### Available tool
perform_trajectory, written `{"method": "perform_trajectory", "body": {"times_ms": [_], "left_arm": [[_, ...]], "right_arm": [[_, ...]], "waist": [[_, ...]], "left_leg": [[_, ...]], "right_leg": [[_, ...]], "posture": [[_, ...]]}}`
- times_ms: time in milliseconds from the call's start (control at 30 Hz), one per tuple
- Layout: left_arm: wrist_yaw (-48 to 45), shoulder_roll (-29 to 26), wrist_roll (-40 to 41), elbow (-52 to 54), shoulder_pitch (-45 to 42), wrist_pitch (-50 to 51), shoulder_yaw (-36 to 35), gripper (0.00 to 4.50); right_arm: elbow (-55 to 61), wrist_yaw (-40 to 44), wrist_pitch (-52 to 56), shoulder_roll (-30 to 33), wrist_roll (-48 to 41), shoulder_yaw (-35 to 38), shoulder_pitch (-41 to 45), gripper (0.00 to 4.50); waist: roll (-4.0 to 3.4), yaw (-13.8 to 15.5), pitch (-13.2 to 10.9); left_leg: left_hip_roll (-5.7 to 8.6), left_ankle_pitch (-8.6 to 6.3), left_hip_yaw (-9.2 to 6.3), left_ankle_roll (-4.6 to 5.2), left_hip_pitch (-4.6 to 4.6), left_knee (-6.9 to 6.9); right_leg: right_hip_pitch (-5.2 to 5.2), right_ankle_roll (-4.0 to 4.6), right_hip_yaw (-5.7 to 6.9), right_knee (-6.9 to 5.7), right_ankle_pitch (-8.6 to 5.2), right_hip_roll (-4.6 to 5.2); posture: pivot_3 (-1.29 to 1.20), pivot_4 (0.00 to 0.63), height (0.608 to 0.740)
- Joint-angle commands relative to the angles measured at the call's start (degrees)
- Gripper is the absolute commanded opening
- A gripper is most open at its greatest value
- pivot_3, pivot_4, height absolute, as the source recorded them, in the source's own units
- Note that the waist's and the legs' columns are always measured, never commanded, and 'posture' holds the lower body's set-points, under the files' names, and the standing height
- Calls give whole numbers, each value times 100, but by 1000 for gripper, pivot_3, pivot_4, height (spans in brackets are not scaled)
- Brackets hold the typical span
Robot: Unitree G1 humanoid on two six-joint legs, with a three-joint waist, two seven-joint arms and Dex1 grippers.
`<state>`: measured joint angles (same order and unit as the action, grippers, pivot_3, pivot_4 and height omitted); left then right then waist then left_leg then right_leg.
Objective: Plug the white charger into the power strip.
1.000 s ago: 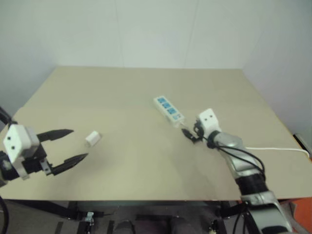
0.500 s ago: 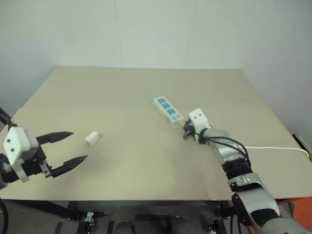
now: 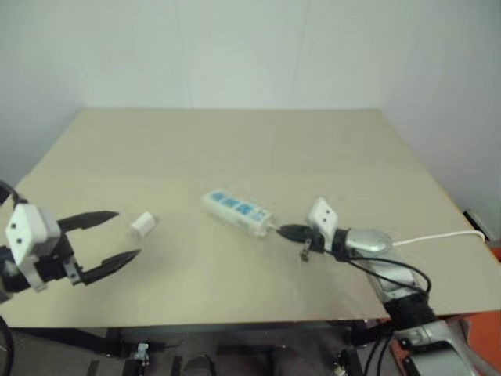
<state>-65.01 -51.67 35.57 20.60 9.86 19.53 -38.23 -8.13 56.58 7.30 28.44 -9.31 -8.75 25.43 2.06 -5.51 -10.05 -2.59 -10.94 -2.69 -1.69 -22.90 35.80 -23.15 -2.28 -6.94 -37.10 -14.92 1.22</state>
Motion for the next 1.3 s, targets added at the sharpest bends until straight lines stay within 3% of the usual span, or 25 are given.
{"method": "perform_trajectory", "body": {"times_ms": [33, 100, 167, 433, 667, 900, 1300], "left_arm": [[-55, -47, 4, -29, -43, -144, -31, 4500], [-68, -47, 5, -33, -45, -160, -20, 4500], [-78, -45, 10, -27, -42, -170, -13, 4500], [-85, -31, 32, 10, -48, -151, 19, 4500], [-116, -71, 24, -102, -192, -164, 134, 4500], [-132, -80, 42, -37, -163, -126, 81, 4500], [-136, -94, 70, 44, -130, -80, 110, 4500]], "right_arm": [[186, 364, -403, 209, -14, -51, -35, 700], [-13, 208, -451, 217, 222, -112, 46, 1418], [-169, 32, -436, 149, 302, -93, 163, 1629], [266, 710, 19, 229, -759, 325, 17, 4424], [494, 58, -39, -419, -754, 250, -211, 4468], [-126, -627, -801, -980, -160, 87, -257, 4468], [-1054, -495, -1049, -1317, 3, -141, -52, 4468]], "waist": [[0, -5, 0], [0, -11, 0], [0, -5, 0], [0, 9, 0], [0, -5, 0], [0, -2, 0], [0, -10, 0]], "left_leg": [[0, 0, 0, 0, 4, 1], [-1, 1, 1, -1, 6, 4], [-3, 1, 1, -1, 10, 5], [-2, 1, 0, -1, -2, 3], [-4, 1, -3, -1, 5, 4], [-5, 1, -1, -2, 5, 5], [-5, 1, -2, -2, 4, 4]], "right_leg": [[2, -1, -1, -2, 0, 0], [2, 0, 0, -4, 1, -1], [2, 0, -1, -8, 2, -4], [0, 8, -2, -4, 4, -2], [2, 2, 1, -8, 0, -5], [0, 4, 0, -8, 2, -6], [1, 10, 0, -7, 5, -5]], "posture": [[0, 150, 740], [0, 150, 740], [0, 150, 740], [0, 150, 740], [0, 150, 740], [0, 150, 740], [0, 150, 740]]}}
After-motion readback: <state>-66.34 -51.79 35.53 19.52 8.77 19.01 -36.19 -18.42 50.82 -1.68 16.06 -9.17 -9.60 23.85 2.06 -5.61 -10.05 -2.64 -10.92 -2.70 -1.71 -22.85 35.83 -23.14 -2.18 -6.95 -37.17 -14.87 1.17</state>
